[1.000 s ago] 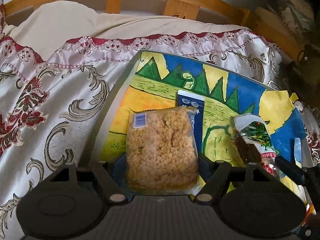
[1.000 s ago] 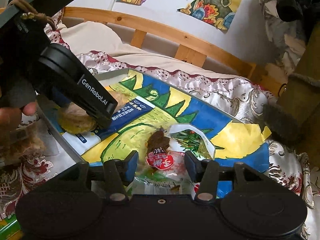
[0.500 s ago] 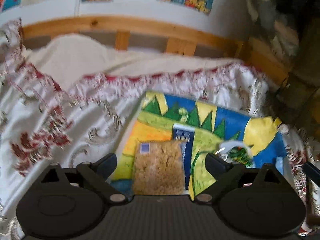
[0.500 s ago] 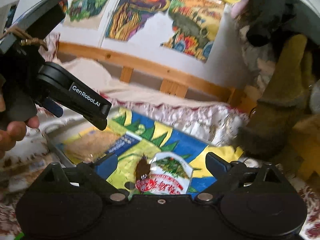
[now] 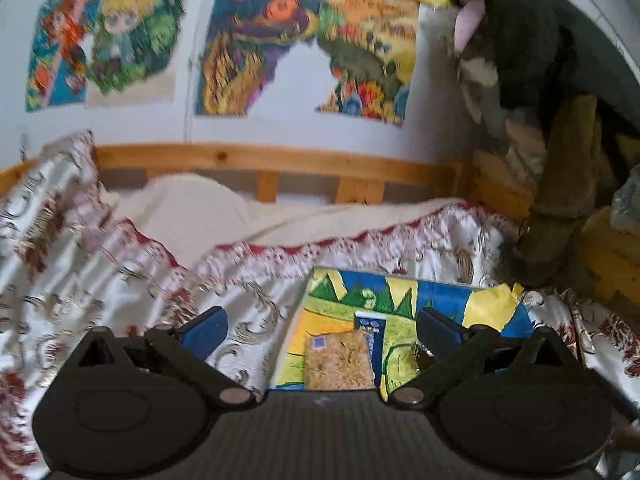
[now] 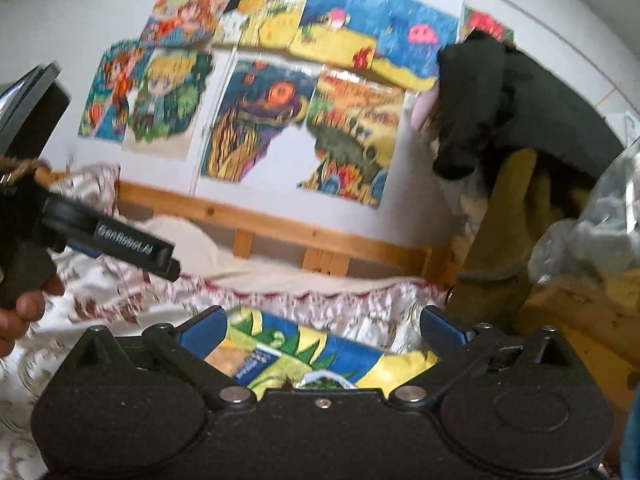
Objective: Organize snacks
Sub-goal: 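Lift both tools away from the tray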
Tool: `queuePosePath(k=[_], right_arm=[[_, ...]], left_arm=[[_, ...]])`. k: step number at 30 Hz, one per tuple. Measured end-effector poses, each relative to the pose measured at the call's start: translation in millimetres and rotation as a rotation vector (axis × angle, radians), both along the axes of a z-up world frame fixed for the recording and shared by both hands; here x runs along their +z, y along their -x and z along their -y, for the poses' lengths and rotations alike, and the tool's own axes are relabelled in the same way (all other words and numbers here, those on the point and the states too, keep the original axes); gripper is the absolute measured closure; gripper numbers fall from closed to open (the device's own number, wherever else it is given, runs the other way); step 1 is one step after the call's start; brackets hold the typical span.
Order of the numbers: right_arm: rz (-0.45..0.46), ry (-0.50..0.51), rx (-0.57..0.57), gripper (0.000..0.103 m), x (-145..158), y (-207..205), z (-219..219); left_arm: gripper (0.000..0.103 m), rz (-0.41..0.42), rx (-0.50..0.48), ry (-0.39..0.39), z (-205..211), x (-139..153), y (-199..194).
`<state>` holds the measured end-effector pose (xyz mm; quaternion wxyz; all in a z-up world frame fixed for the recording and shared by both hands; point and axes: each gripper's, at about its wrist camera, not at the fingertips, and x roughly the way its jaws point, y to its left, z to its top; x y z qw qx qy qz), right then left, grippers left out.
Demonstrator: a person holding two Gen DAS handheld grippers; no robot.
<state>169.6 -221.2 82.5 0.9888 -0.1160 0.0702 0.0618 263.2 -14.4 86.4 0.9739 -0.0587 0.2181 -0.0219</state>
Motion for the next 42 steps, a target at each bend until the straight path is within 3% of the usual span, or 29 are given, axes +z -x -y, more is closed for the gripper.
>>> queuePosePath(k=[8, 18, 31, 42], right_arm=[[0.046, -0.053, 0.0, 0.001, 26, 63, 8], [0.04, -0.072, -0.017, 0.001, 27, 125, 14], [-0.061, -0.1, -0.069, 0.001, -6, 168, 27], [-0.172, -0.127, -0.094, 0.001, -40, 183, 29]], left_arm=[[0.0, 0.112, 0.078, -0.015, -14, 9, 79], [0.0, 0.128, 0.056, -0.009, -14, 8, 147], [0.0, 0.101, 0.002, -0.055, 3, -18, 193], [0.0, -0.001, 0.011, -0.078, 2, -54, 211]])
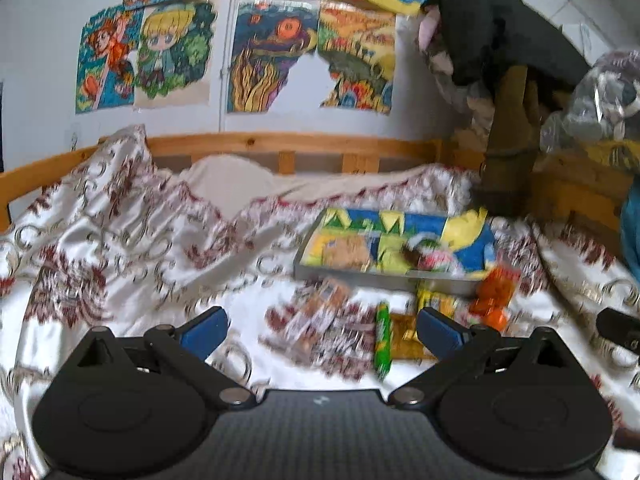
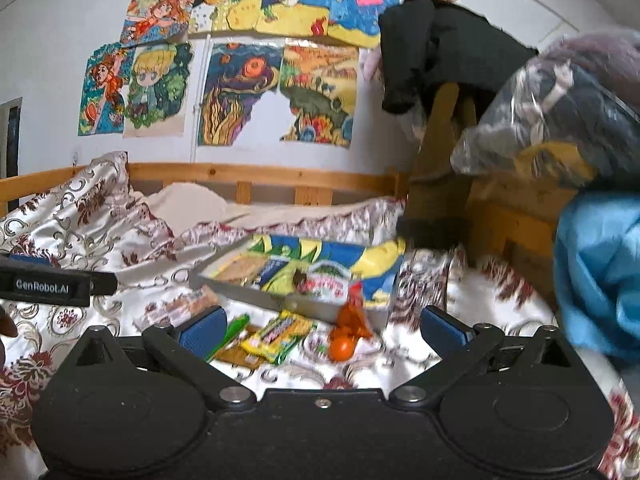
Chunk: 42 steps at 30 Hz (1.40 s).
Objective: Organize snacks
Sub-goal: 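Lift both tools away from the tray, then grasp the barcode pastry packet with left tool while right tool grasps green stick snack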
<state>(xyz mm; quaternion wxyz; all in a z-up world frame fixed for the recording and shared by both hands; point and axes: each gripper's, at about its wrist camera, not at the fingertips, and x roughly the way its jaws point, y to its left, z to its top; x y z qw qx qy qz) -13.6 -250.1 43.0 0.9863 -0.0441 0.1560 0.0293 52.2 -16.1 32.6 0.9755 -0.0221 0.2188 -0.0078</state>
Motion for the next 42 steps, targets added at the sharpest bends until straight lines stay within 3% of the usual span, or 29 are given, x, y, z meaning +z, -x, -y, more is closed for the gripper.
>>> queuePosePath(k=[10, 20, 28, 42], right_arm=[[-0.143, 0.004, 0.02, 0.001, -31, -1, -12], [-0.214, 0.03, 0.023, 0.001, -52, -5, -20], [-0.225, 0.028, 0.022, 0.001, -55, -16, -23], [-0.228, -0.018, 0.007, 0.001, -55, -43, -35]], left_arm=[[0.0, -0.125, 0.013, -0.037, -10, -34, 9], [0.0, -0.195, 0.036, -0.036, -17, -55, 4], [0.0, -0.201, 0.038, -0.03, -22, -60, -4], [0.0, -0.13, 0.065, -0.042, -38, -53, -38]])
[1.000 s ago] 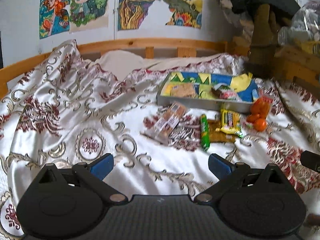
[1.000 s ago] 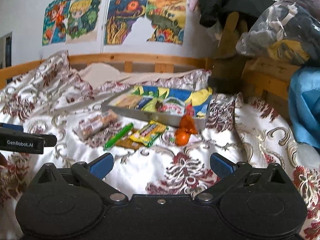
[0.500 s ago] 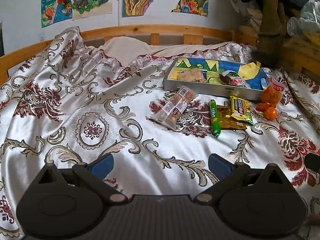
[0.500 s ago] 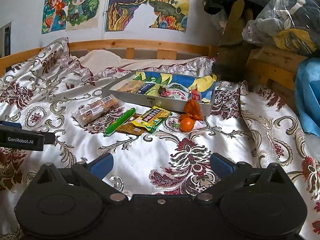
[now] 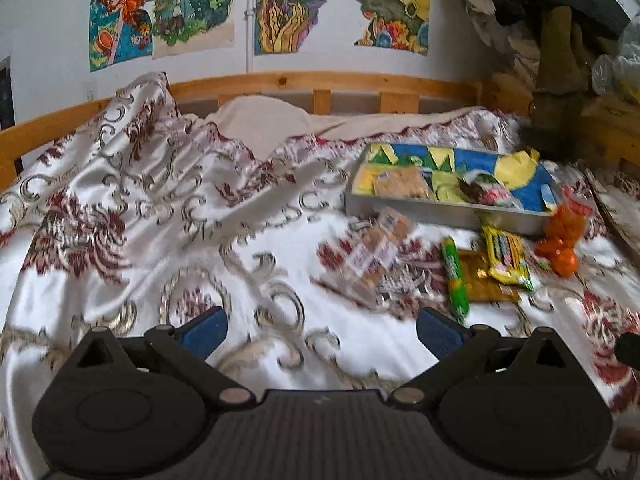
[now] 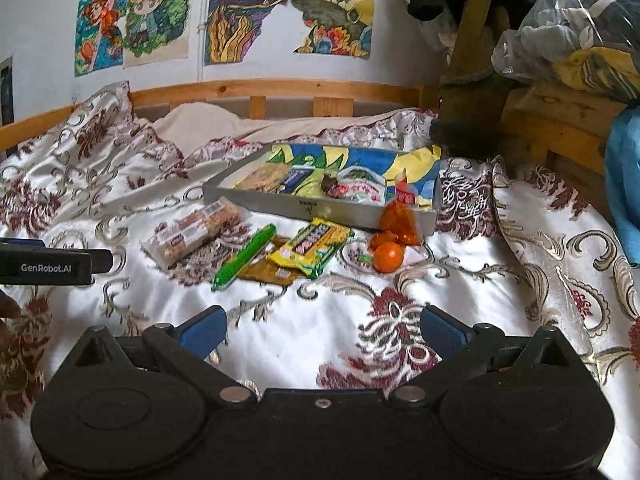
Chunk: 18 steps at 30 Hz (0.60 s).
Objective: Organize snacks
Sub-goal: 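Grasp the barcode pastry packet with left tool while right tool grasps green stick snack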
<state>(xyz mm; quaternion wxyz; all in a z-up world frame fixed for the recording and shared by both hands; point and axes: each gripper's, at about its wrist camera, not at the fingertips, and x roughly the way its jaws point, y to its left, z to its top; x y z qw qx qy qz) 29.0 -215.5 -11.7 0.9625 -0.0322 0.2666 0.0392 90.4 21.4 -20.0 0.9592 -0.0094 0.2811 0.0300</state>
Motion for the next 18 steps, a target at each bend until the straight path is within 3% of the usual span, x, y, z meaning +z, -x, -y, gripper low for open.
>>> queuePosePath(k=[6, 10, 18], right_arm=[[0.031, -0.008, -0.007, 0.001, 9, -21, -6], [-0.007, -0.028, 0.048, 0.001, 12, -43, -12], [0.005, 0.022, 0.186, 0.001, 5, -83, -32]], left_arm=[[0.0, 0.002, -0.027, 0.044, -14, 3, -38], [0.0, -0.019, -0.067, 0.049, -22, 0, -65], [0.0, -0.061, -0.145, -0.017, -23, -9, -117]])
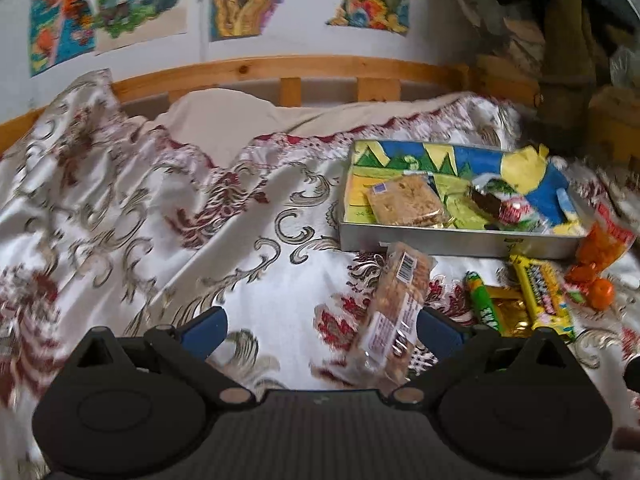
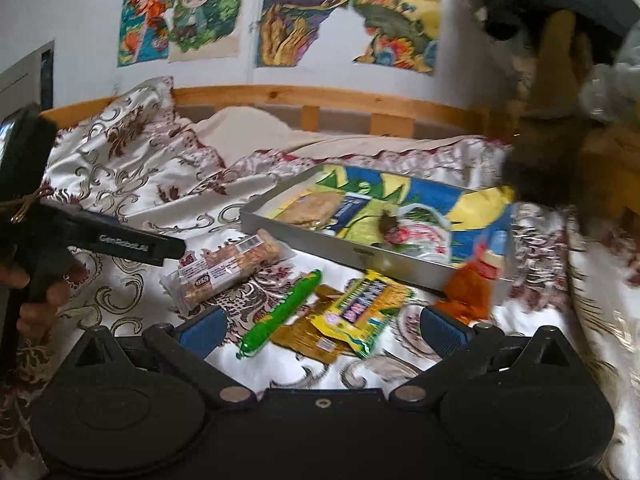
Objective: Organize snacks
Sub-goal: 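Grasp the barcode pastry packet with left tool while right tool grasps green stick snack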
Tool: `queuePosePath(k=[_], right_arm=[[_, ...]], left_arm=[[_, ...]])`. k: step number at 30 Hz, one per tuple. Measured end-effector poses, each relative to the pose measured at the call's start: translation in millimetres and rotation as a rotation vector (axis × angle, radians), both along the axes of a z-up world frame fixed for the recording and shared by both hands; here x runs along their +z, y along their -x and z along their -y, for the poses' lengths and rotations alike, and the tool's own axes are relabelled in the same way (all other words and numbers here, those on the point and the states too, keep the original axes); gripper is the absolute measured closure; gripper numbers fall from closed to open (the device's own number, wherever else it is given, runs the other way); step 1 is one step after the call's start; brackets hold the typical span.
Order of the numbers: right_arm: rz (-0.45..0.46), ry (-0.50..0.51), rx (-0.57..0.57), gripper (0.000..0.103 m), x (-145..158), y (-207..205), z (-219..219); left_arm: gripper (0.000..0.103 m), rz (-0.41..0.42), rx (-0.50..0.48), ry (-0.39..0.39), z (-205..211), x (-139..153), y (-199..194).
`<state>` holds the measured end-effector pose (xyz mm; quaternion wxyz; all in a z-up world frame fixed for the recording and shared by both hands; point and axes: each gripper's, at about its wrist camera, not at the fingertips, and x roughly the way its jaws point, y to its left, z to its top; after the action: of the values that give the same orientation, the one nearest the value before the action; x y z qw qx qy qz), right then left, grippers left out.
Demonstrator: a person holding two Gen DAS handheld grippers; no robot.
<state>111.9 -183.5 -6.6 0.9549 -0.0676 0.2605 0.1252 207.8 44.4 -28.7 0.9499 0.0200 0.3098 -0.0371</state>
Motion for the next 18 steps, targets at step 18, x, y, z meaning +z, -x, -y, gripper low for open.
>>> queuePosePath(k=[18], right_arm=[[-0.146, 0.0, 0.061, 0.018, -57, -89, -31]], left_arm=[[0.001, -0.177, -0.258, -0.155, 47, -24, -75]])
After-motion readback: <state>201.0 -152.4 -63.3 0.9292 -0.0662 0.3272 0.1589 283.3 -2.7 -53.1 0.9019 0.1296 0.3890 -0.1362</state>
